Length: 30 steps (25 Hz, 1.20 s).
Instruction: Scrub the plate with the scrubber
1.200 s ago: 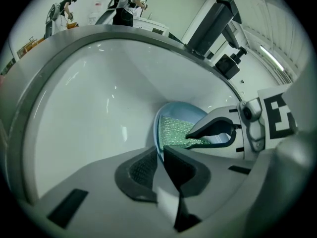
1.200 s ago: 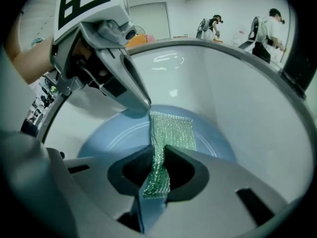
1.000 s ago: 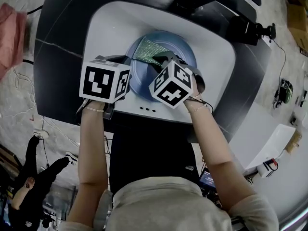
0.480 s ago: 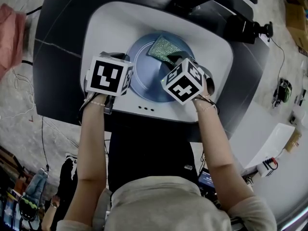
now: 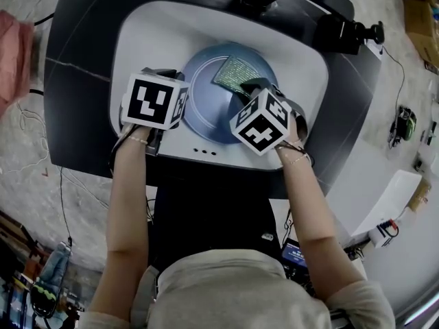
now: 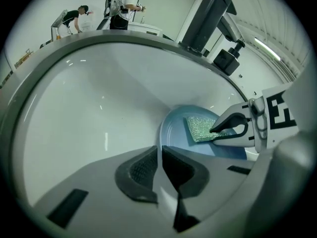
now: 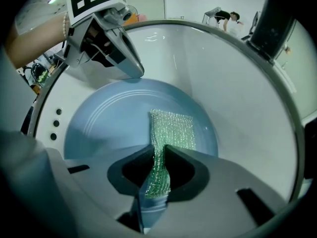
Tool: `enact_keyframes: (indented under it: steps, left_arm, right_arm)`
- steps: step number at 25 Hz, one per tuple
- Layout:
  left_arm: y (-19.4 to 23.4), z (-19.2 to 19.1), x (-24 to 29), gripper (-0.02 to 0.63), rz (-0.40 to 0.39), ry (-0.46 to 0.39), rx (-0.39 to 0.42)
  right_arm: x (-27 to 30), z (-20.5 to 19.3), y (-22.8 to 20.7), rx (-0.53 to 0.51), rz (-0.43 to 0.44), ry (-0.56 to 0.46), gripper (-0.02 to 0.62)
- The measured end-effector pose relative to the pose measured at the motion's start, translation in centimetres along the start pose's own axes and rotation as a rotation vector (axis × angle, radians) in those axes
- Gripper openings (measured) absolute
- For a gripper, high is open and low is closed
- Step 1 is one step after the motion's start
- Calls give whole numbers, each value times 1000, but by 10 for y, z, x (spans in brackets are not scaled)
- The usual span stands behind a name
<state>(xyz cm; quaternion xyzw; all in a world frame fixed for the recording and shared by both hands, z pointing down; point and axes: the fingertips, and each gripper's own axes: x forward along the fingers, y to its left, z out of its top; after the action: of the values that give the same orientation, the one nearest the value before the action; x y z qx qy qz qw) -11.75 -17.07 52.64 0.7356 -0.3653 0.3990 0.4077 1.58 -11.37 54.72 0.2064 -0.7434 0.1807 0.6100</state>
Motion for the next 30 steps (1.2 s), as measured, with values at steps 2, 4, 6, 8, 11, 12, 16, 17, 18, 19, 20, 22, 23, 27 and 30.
enact_keyframes:
  steps: [2,4,6,8,11,12,16,17,18,19,20,22,23,27,30]
  left_arm:
    - [0,1,1,31,-6,4,-15]
    - [0,1,1,31,-9,5,-22]
    - [0,1,0,31,-10,4,-27]
    - [-1,0,-1,31,-19,8,-37]
    - [-8,-2,-4,31,-63,9,-55]
    - [-11,-3,-4,32,-78,10,-54]
    - [-15,-6,-2,43,-79,13,-39]
    - [-14,-5,-1,43,-72,15,-39]
    - [-12,-5,0,41,-68,19,-39]
    - [-12,-4,1,41,-67,24,-38]
    - [-12,-3,2,41,-67,29,-35]
    - [-12,-3,4,41,-63,40,-17]
    - [-12,-4,6,41,-59,49,-7]
    - [-9,-8,10,43,-49,56,2]
    - [-8,-6,11,41,-48,53,-10]
  right_arm:
    - [-2,-3,3,0,2,-2,87]
    - [-3,-6,5,5,5,-2,87]
    - [-5,-8,7,7,11,2,87]
    - [-7,-10,10,7,20,10,87]
    - [-9,-13,15,2,33,19,87]
    - [-10,-14,16,1,36,21,87]
    - [-14,-20,25,6,56,37,87]
    - [-16,-22,27,6,62,45,87]
    - [-17,-23,29,5,71,53,87]
    - [-18,-25,32,4,81,62,87]
    - [-20,-26,36,2,92,70,87]
    - [-23,-29,44,-5,117,82,87]
    - [-24,-30,49,-9,129,84,87]
    - [-25,-28,60,-29,153,80,89]
    - [-26,-23,64,-24,182,58,89]
